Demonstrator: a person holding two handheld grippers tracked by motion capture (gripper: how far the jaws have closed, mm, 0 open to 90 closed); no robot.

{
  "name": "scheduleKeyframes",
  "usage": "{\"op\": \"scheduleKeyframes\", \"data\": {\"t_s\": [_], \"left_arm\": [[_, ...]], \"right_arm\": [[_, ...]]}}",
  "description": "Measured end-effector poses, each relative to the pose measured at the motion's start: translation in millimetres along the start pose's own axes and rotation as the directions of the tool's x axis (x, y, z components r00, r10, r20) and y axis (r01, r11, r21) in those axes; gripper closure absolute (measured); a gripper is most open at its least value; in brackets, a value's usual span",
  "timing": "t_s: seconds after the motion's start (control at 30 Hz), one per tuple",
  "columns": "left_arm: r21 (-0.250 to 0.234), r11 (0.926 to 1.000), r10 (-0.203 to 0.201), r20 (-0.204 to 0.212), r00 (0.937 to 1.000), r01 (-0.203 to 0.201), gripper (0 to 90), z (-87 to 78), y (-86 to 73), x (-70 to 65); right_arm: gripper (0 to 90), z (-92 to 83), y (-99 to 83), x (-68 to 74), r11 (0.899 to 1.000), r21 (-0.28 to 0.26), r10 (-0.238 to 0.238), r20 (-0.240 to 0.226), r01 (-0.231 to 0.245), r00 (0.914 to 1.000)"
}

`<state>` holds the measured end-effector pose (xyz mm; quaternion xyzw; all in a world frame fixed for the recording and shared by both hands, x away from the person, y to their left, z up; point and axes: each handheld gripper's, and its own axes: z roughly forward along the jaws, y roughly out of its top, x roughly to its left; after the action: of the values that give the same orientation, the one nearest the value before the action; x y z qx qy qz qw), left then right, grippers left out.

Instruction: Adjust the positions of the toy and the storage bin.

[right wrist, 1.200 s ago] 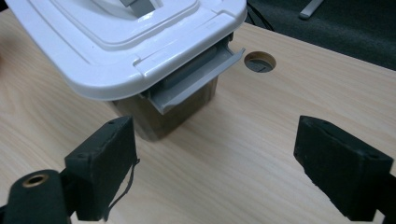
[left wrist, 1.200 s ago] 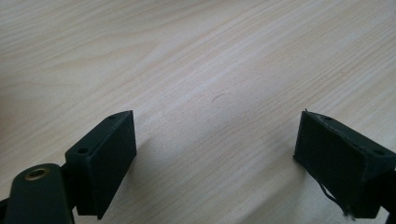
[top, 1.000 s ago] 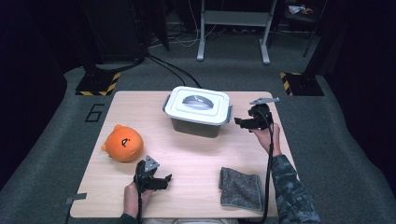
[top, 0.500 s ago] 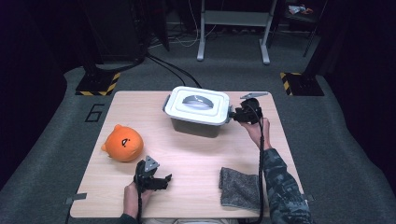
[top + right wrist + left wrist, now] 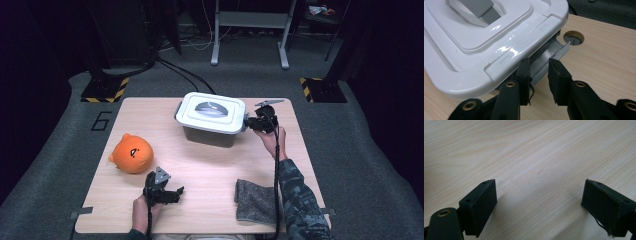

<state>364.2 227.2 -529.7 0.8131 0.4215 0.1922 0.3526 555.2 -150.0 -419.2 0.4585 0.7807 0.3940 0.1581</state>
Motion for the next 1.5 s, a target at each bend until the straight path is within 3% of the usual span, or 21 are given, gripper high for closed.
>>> {"op": "scheduleKeyframes", "data": {"t_s": [0.7, 1.5], "left_arm": [[0.000, 1.0000, 0.003, -0.002, 1.0000, -0.003, 12.3, -0.3, -0.2, 0.2], [-0.006, 1.0000, 0.004, -0.007, 1.0000, -0.004, 12.3, 0.1, -0.4, -0.2]], "right_arm": [[75.1, -4.1, -1.6, 8.0, 1.000, 0.009, -0.008, 0.047, 0.008, 0.9989], [74.5, -9.7, -3.7, 18.7, 0.999, 0.026, 0.021, 0.083, -0.023, 0.9964]]}}
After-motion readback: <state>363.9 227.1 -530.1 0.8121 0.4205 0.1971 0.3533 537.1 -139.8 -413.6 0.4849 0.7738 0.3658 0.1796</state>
